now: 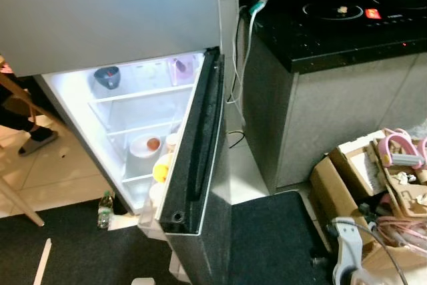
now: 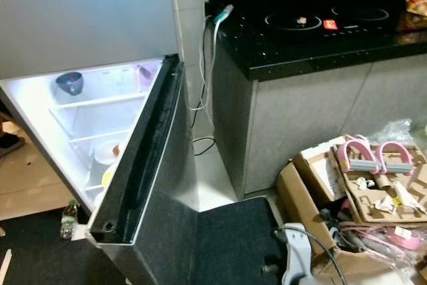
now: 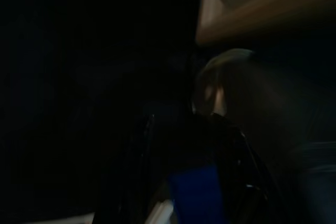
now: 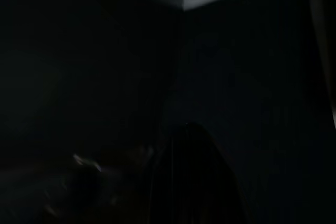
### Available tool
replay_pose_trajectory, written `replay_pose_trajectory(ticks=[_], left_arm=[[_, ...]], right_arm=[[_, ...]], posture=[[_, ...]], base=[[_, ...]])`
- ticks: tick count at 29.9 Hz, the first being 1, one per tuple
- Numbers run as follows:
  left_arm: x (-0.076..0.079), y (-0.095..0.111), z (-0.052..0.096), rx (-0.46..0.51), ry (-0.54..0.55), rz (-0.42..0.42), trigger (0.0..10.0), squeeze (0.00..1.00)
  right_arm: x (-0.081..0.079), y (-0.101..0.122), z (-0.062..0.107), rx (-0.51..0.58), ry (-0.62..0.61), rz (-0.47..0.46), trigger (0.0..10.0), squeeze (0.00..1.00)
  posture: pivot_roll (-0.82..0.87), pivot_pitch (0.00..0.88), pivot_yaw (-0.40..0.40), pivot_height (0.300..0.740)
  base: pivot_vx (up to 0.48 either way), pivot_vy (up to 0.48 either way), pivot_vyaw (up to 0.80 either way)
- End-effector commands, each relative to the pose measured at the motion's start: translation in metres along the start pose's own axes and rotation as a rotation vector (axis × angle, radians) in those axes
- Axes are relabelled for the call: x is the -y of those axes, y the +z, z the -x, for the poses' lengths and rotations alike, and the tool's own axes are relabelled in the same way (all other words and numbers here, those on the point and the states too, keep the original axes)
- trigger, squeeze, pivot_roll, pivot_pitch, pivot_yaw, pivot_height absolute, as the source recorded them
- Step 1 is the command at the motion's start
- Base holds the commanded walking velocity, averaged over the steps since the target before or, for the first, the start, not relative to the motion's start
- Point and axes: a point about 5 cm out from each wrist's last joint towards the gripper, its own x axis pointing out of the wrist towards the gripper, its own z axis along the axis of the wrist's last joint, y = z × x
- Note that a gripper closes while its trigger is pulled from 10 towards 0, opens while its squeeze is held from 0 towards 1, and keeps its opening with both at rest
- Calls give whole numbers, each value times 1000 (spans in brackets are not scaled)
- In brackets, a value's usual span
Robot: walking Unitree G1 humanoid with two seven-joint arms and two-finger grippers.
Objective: Restocking fridge
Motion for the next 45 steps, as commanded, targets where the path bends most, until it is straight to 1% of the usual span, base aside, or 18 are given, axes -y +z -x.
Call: replay_pose_trajectory(ticks=[1,4,7,8,9,11,20,27,30,32,36,37,38,39,40,43,44,45], left_arm=[[-2,-8,2,-28,6,-2,10000,0],[-2,-8,2,-28,6,-4,10000,0],[-2,-8,2,-30,6,-7,10000,0],[-2,-8,2,-30,6,-7,10000,0],[-2,-8,2,-30,6,-7,10000,0],[-2,-8,2,-30,6,-8,10000,0],[-2,-7,2,-32,3,-12,10000,0],[-2,-7,1,-31,1,-13,10000,0],[-1,-7,1,-32,-1,-14,10000,0],[-1,-7,1,-34,-3,-16,10000,0],[-1,-8,1,-34,-4,-14,10000,0],[-1,-8,1,-34,-4,-14,10000,0],[-1,-8,2,-34,-4,-13,10000,0],[-1,-8,2,-34,-3,-12,10000,0],[-1,-8,2,-34,-3,-12,10000,0],[-1,-10,2,-36,-2,-9,10000,0],[-1,-10,2,-36,-2,-9,10000,0],[-1,-11,2,-38,-2,-7,10000,0]], right_arm=[[-7,-3,-4,-8,5,7,10000,0],[-5,-10,-2,-25,-15,-2,10000,0],[4,-33,5,-85,-84,-27,10000,0],[4,-33,5,-85,-84,-27,10000,0],[7,-42,8,-112,-110,-32,10000,0],[7,-47,10,-124,-119,-32,10000,0],[7,-48,10,-120,-122,-39,10000,0],[8,-42,9,-88,-129,-46,10000,0],[8,-28,6,-28,-116,-53,10000,0],[6,-17,4,7,-78,-49,10000,0],[-10,15,-2,96,115,11,10000,0],[-10,15,-2,96,115,11,10000,0],[-14,24,-4,118,157,39,10000,0],[-27,51,-7,187,253,102,10000,0],[-27,51,-7,187,253,102,10000,0],[-54,99,-10,299,385,234,10000,0],[-54,99,-10,299,385,234,10000,0],[-77,132,-8,366,481,359,10000,0]], posture=[[-29,23,34,740],[-29,23,34,740],[-32,19,33,740],[-32,19,33,740],[-31,17,33,740],[-30,15,32,740],[-34,7,31,740],[-33,3,32,740],[-39,10,36,740],[-39,10,36,740],[-38,20,32,740],[-38,20,32,740],[-38,20,32,740],[-38,20,32,740],[-38,20,32,740],[-31,34,29,740],[-31,34,29,740],[-25,42,27,740]], base=[[0,0,756],[0,0,756],[0,0,756],[0,0,756],[0,0,750],[0,0,756],[0,0,756],[0,0,756],[0,0,188],[0,0,0],[0,0,0],[0,0,0],[0,0,0],[0,0,0],[0,0,0],[0,0,0],[0,0,0],[0,0,0]])
